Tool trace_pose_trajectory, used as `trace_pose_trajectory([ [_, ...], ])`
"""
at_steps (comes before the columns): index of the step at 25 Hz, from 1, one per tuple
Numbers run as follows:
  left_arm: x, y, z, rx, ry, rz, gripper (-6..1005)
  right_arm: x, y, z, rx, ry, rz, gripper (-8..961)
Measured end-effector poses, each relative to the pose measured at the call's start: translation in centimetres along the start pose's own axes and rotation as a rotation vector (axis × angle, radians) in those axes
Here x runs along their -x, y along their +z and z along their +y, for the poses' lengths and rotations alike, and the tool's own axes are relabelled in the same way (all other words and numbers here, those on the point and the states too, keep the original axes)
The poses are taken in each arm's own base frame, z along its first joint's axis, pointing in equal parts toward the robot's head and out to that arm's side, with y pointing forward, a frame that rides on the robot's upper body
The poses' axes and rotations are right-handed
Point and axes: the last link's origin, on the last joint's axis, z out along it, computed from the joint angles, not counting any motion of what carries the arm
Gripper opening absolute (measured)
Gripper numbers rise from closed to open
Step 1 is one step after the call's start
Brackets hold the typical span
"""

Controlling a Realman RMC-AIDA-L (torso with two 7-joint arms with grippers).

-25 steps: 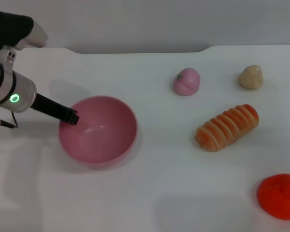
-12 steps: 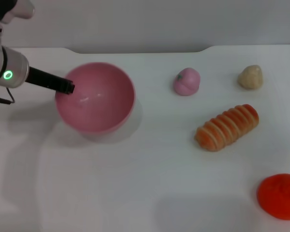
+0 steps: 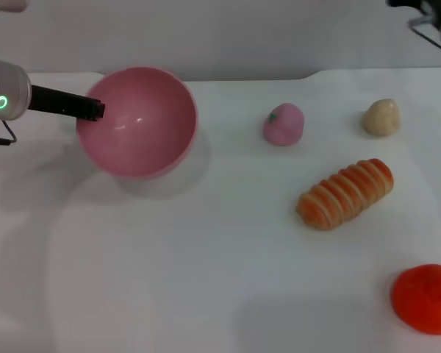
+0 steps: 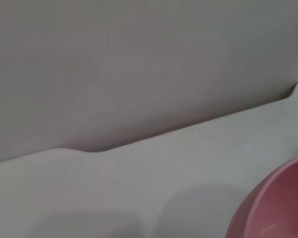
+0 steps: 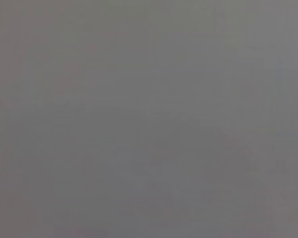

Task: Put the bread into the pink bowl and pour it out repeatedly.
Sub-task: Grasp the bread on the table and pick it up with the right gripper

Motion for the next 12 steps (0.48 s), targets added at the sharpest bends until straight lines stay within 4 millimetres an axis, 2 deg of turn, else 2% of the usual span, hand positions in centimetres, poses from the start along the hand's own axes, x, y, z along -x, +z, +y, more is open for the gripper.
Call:
trace_pose_trajectory([
  [7, -0.4, 0.0, -0.4, -0.030, 0.015, 0.039, 35, 2.2, 1.8, 3.4, 0.015, -0.126, 0.149, 547],
  [12, -0.5, 0.1, -0.5, -0.037, 0.033, 0.048, 35, 3.0, 2.3, 3.8, 0.010, -0.119, 0.185, 547],
])
